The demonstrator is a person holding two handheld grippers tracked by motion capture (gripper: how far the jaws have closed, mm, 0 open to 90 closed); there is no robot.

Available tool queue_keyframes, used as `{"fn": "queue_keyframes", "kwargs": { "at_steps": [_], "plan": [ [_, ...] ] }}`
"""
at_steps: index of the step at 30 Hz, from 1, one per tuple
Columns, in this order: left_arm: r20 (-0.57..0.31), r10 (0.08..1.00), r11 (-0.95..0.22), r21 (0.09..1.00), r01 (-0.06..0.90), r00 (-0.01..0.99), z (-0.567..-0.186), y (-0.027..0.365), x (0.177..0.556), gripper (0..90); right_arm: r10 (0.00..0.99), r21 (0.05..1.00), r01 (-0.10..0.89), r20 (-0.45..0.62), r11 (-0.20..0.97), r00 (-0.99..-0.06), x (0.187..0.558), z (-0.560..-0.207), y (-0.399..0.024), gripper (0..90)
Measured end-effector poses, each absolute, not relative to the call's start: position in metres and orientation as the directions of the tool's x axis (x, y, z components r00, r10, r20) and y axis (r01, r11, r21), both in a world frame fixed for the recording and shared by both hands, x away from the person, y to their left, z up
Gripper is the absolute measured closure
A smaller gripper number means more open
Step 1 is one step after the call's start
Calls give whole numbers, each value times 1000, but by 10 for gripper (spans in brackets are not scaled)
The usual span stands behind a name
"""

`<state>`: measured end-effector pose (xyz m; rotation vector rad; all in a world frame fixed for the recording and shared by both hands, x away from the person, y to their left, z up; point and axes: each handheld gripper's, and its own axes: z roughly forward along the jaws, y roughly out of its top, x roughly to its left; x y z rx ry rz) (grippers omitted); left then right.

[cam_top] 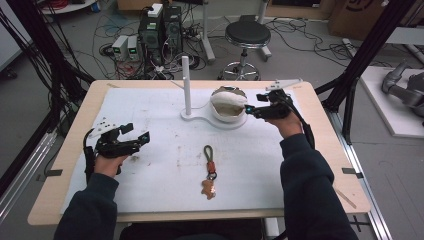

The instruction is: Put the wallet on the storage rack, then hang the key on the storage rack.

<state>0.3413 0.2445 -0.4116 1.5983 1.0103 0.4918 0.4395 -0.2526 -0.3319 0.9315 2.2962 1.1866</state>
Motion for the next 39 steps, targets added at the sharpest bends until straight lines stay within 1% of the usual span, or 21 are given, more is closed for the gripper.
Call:
{"fn": "queue_keyframes", "kwargs": {
  "at_steps": [2,3,5,6,10,11,14,19,21,26,33,39],
  "plan": [
    [-198,815,-5,938,347,545,-412,244,342,173,724,815,396,-40,422,-689,431,-335,-261,295],
    [-193,814,-11,938,348,548,-412,244,342,173,728,835,376,-40,401,-685,425,-338,-267,294],
    [-194,813,-12,937,348,549,-413,244,343,173,751,847,377,-40,375,-659,413,-343,-277,276],
    [-195,814,-10,937,348,547,-413,244,343,172,760,846,383,-41,372,-648,408,-346,-282,259],
    [-199,813,-8,936,352,547,-414,245,344,173,796,839,411,-43,357,-604,388,-361,-298,239],
    [-200,815,-5,936,352,544,-414,245,344,173,803,829,427,-44,362,-594,385,-365,-301,226],
    [-196,816,-10,936,351,544,-413,245,344,173,814,818,453,-34,356,-579,377,-377,-304,221],
    [-189,818,-18,935,353,544,-413,243,343,174,822,812,463,-35,355,-569,366,-388,-303,221],
    [-188,815,-24,935,355,548,-413,242,343,174,818,812,458,-43,363,-573,362,-390,-304,221],
    [-187,809,-31,933,359,557,-413,239,341,176,832,833,442,-39,333,-554,354,-394,-307,221],
    [-211,792,-26,926,377,573,-414,234,341,178,846,836,452,-28,312,-532,353,-399,-310,222],
    [-238,769,-21,918,396,594,-414,220,339,188,849,837,448,-35,313,-528,351,-401,-312,234]
  ]
}}
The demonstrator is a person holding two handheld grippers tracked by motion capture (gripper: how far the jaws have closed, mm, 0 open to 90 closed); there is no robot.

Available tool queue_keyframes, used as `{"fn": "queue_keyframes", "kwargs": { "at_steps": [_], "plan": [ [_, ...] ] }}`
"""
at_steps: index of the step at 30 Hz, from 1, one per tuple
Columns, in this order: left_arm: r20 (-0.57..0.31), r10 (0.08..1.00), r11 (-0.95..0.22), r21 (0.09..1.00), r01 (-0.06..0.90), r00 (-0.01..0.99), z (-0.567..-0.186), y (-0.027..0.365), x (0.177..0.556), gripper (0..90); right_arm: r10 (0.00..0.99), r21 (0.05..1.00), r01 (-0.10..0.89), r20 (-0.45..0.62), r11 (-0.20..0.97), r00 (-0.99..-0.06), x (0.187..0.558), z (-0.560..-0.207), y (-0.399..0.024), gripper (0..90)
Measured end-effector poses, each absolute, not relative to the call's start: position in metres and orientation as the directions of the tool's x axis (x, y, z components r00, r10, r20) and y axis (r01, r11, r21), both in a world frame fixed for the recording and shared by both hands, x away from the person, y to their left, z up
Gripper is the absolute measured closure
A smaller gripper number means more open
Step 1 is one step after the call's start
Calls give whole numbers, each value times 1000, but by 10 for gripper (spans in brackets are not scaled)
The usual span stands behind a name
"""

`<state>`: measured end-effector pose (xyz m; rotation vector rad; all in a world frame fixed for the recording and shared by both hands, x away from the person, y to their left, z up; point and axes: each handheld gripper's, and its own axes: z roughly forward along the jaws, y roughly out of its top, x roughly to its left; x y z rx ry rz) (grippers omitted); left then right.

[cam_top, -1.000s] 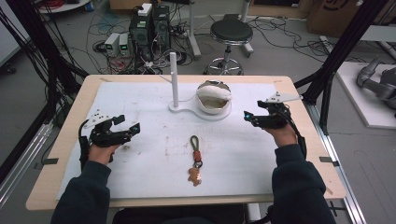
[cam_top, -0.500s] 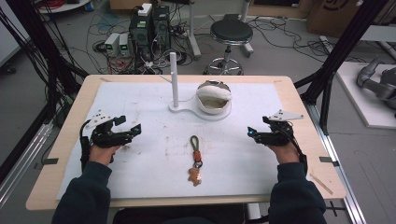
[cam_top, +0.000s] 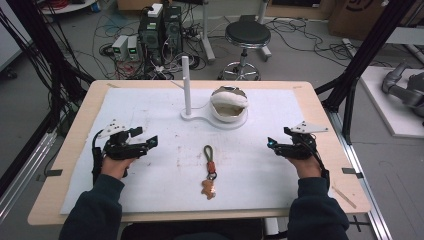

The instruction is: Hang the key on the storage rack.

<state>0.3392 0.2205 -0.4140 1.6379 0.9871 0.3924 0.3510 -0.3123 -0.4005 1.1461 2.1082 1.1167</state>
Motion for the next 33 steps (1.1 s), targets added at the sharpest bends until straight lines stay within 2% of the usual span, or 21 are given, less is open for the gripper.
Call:
{"fn": "queue_keyframes", "kwargs": {
  "at_steps": [9,12,15,19,24,29,33],
  "plan": [
    [-234,718,-82,907,414,656,-415,170,337,196,848,839,445,-37,314,-529,347,-401,-314,234],
    [-263,687,-99,890,445,677,-421,152,338,288,851,842,437,-46,315,-524,346,-401,-312,234],
    [-282,669,-131,866,483,688,-427,132,340,346,851,842,434,-55,321,-522,346,-400,-311,234],
    [-267,642,-211,840,500,719,-433,102,342,401,848,837,437,-57,328,-527,348,-402,-310,234],
    [-260,648,-253,813,525,715,-440,77,345,430,844,836,435,-60,334,-532,348,-402,-310,234],
    [-228,670,-304,784,541,707,-440,59,349,431,842,834,437,-59,337,-536,347,-403,-310,234],
    [-224,651,-365,745,558,726,-443,46,346,421,840,835,436,-58,337,-539,346,-402,-310,234]
  ]
}}
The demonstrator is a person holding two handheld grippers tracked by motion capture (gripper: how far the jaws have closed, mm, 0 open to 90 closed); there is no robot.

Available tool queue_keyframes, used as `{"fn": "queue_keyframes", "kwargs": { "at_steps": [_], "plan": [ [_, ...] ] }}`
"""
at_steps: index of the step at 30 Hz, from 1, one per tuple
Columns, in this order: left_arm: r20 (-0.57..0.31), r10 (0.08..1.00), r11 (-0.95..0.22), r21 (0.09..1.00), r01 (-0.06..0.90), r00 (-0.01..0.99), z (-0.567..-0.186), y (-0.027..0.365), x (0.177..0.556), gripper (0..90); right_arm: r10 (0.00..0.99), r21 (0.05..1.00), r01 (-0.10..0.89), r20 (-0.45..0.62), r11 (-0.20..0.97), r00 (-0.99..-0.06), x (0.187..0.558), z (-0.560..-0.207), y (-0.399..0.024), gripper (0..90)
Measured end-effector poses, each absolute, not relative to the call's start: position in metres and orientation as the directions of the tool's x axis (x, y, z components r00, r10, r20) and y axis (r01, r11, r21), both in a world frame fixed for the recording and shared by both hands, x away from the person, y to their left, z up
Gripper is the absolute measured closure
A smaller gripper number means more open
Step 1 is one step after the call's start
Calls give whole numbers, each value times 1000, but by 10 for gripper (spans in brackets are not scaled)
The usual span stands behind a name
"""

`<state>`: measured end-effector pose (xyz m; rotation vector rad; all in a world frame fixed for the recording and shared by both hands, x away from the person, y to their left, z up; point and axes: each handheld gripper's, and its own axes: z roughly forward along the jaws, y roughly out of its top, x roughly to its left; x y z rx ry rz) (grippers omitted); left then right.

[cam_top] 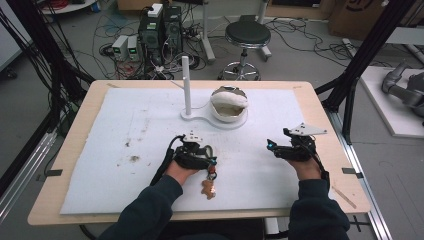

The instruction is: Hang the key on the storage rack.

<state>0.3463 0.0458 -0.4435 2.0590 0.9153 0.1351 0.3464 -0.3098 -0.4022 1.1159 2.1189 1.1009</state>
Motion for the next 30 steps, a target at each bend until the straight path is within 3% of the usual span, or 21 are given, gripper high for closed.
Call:
{"fn": "queue_keyframes", "kwargs": {
  "at_steps": [6,7,9,10,16,19,21,24,26,27,30],
  "plan": [
    [-116,684,-438,725,532,720,-444,34,338,407,841,832,438,-61,340,-538,347,-403,-310,234],
    [-87,674,-460,727,509,733,-444,33,337,451,840,832,437,-61,341,-539,347,-403,-310,234],
    [-79,651,-481,727,491,755,-443,34,338,653,838,832,435,-63,343,-541,346,-403,-310,234],
    [-71,642,-489,729,478,764,-443,36,340,695,837,835,431,-63,342,-543,346,-403,-310,234],
    [-104,644,-469,728,500,758,-443,57,358,729,838,834,435,-58,339,-542,346,-402,-311,234],
    [-124,682,-429,731,531,721,-444,63,362,695,838,834,434,-58,340,-543,346,-403,-311,234],
    [-114,716,-414,725,551,688,-443,61,359,454,835,835,432,-58,341,-547,346,-403,-311,237],
    [-25,724,-467,718,516,689,-444,57,349,434,836,835,434,-55,339,-546,346,-403,-311,238],
    [-8,720,-475,723,502,694,-444,55,345,497,836,833,437,-55,340,-546,346,-403,-311,238],
    [-8,710,-478,729,490,705,-445,55,344,605,836,834,435,-57,341,-546,346,-403,-311,238],
    [-49,704,-455,735,503,709,-444,59,347,693,836,835,434,-56,339,-546,346,-403,-310,238]
  ]
}}
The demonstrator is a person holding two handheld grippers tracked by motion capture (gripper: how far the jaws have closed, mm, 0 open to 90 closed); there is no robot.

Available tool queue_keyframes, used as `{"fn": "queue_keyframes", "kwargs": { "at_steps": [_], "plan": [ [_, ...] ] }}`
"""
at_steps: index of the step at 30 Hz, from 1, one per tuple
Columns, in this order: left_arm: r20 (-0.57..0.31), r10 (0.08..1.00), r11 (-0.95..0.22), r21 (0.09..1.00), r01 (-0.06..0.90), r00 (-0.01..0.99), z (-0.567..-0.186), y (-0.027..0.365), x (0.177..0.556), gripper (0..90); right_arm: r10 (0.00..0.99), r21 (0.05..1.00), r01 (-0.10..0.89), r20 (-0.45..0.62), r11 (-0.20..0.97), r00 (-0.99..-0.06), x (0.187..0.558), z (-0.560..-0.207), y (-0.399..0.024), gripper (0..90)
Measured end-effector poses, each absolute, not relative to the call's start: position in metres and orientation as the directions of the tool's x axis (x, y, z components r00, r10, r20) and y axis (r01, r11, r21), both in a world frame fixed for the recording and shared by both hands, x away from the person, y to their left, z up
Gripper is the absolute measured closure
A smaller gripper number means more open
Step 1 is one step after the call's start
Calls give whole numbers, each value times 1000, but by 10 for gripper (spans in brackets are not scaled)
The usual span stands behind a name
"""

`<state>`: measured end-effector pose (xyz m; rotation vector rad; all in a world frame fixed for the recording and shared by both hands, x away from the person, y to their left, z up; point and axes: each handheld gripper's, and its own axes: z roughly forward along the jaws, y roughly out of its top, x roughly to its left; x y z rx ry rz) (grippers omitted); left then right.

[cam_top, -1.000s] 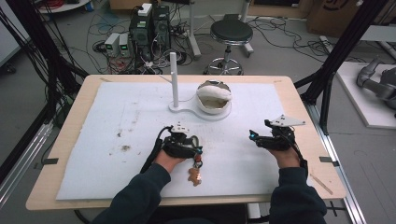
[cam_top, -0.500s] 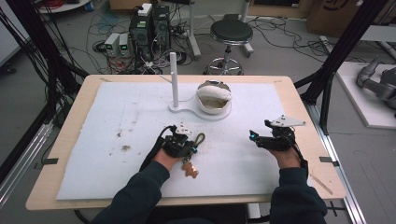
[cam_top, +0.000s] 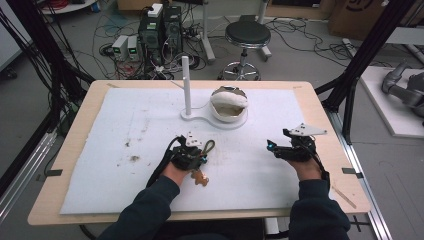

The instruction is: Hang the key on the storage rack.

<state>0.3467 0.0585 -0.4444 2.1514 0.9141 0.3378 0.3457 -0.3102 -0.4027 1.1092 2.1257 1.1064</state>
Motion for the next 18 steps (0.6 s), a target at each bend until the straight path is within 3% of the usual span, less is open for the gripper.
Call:
{"fn": "queue_keyframes", "kwargs": {
  "at_steps": [7,18],
  "plan": [
    [-125,715,-317,819,479,688,-434,83,347,709,840,839,434,-50,329,-540,346,-402,-313,238],
    [-170,721,-89,939,333,672,-386,135,346,712,837,848,418,-52,325,-545,345,-401,-312,238]
  ]
}}
